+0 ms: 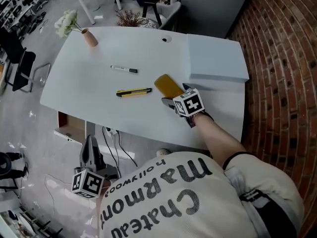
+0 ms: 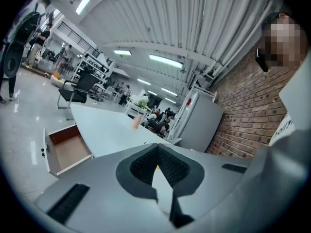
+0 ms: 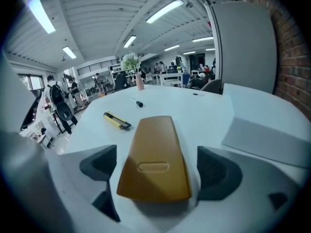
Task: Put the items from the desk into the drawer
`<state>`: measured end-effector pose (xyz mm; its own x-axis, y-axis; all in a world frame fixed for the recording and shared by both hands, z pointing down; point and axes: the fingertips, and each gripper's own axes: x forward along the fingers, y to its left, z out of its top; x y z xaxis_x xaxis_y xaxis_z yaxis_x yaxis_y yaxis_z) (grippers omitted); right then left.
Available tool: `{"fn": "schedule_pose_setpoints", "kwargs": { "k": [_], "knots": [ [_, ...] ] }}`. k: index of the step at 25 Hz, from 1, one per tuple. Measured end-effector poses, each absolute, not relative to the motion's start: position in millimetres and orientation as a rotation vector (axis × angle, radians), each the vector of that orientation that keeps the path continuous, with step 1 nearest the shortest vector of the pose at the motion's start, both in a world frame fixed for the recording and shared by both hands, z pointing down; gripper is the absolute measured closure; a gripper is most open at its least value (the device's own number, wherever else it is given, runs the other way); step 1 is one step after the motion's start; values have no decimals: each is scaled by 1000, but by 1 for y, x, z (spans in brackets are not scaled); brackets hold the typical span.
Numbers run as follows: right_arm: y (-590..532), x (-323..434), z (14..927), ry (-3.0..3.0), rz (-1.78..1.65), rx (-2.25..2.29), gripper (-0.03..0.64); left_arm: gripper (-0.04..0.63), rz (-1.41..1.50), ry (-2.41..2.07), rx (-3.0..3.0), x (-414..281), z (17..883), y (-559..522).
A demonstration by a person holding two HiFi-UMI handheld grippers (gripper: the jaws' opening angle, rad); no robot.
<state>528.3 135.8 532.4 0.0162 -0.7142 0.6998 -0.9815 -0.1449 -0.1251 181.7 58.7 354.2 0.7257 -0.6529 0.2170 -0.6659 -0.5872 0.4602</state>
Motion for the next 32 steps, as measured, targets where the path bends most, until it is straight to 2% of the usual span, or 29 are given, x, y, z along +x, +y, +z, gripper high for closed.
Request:
{"fn": "schedule_pose_setpoints", "kwargs": {
  "k": [7, 10, 17, 25, 32],
  "knots": [
    [132, 528, 540, -1672, 850, 1826, 109, 592, 51, -1011, 2400, 182, 356, 56],
    [132, 526, 538, -1686, 840, 1809, 195, 594, 43, -1007, 2398, 184, 357, 54],
    [135, 523, 534, -1624, 953, 1856, 206, 592, 64, -954, 2424, 198, 351, 56],
    [146, 522, 516, -1653, 1566, 2181, 207, 592, 67, -932, 2442, 201, 348, 55],
    [150, 494, 503, -1752, 2111, 2247, 207, 594, 66, -954, 2430, 186, 350, 65]
  ]
}}
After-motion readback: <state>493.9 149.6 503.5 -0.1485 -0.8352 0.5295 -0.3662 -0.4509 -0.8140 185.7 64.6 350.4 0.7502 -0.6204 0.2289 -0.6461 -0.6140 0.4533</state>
